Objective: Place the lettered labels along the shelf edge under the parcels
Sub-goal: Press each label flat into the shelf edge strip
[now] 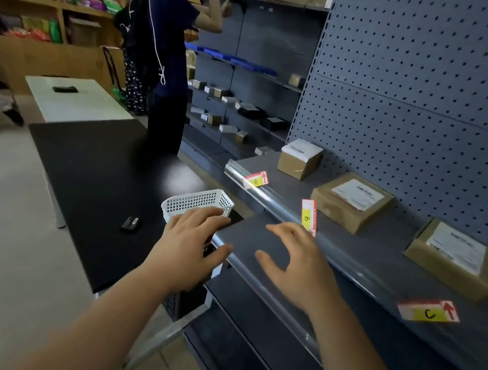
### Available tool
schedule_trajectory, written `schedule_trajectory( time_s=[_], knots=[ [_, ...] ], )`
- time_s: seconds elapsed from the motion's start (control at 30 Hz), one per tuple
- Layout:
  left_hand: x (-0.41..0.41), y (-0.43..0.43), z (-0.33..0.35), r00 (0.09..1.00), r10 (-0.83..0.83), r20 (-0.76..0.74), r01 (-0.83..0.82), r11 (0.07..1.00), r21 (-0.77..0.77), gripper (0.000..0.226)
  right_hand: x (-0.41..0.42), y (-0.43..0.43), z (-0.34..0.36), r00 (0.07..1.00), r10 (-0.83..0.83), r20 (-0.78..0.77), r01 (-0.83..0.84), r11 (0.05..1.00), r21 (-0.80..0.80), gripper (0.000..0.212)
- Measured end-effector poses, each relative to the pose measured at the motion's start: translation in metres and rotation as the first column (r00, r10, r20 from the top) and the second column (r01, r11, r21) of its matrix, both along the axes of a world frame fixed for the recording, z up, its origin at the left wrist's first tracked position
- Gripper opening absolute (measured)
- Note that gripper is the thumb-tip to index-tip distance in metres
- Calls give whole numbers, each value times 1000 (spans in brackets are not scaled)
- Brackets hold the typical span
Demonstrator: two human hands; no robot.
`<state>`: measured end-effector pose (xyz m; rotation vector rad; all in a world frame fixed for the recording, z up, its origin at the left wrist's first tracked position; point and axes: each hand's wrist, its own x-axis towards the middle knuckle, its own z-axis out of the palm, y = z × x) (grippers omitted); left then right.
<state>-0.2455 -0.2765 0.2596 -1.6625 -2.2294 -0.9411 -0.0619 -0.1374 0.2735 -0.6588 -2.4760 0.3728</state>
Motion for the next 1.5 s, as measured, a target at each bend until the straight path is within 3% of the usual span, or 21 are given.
schedule_trajectory(
  time_s=[0.37,0.8,1.1,1.5],
  knots=[
    [-102,117,-4,994,-111,-5,110,993,-45,49,-91,91,-13,993,-120,-5,120,993,-5,48],
    [-179,209,-15,929,-370,20,370,929,-21,43,-145,114,-3,925,-374,59,375,927,-6,44],
    [-214,231,-29,876,-479,55,480,877,-26,43,-186,107,-10,817,-551,169,555,832,30,45],
    [-217,248,-32,860,-503,88,504,863,8,44,-214,133,-11,779,-591,210,576,807,132,61]
  ],
)
